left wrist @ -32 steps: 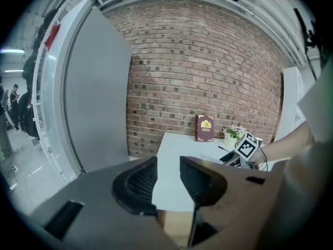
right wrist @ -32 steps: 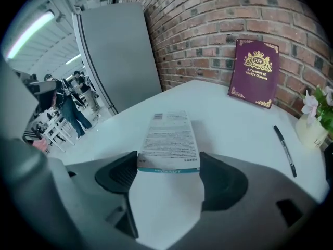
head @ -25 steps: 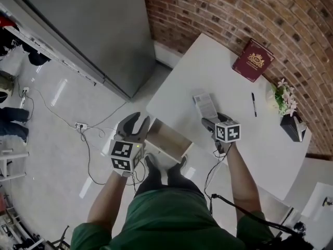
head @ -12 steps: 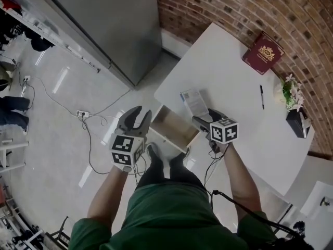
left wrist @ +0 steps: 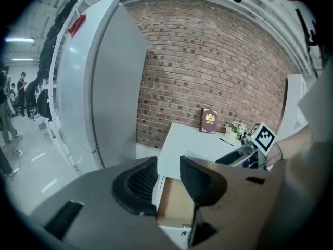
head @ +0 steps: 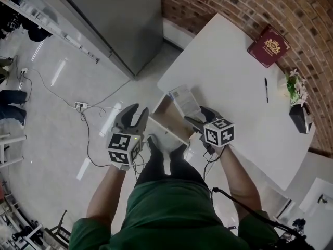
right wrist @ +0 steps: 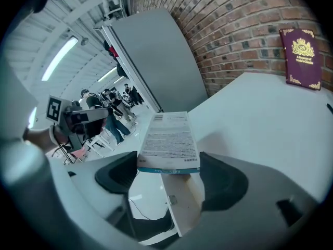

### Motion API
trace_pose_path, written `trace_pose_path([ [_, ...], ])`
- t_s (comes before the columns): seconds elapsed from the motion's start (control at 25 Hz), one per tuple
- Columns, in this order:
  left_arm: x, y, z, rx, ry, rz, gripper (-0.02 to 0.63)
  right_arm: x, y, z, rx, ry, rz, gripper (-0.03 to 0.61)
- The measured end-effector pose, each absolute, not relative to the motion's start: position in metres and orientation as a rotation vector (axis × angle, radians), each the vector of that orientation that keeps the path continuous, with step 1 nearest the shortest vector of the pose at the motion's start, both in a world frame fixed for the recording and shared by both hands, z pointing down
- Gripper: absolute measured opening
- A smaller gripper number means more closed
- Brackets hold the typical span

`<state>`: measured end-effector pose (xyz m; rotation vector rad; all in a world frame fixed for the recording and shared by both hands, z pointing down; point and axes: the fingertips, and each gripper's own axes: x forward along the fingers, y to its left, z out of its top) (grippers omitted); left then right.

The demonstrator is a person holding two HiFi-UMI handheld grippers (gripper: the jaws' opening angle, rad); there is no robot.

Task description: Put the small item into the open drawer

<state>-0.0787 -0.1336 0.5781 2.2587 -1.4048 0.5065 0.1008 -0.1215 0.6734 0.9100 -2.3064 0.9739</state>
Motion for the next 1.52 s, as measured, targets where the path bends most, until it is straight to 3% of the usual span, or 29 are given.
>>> trace_pose_path([
  [0.64, -0.11, -0.12, 0.614, 2.178, -1.396, 0.556, 0.127, 0.039, -0.063, 0.702, 0.773, -2.307, 0.971, 0.377],
  [1.52, -0.109, -0.115, 0.674, 2.168, -1.251, 0.691, 0.127, 0.071, -0.023, 0.879, 0.969, -1.885, 1.29, 0.377],
])
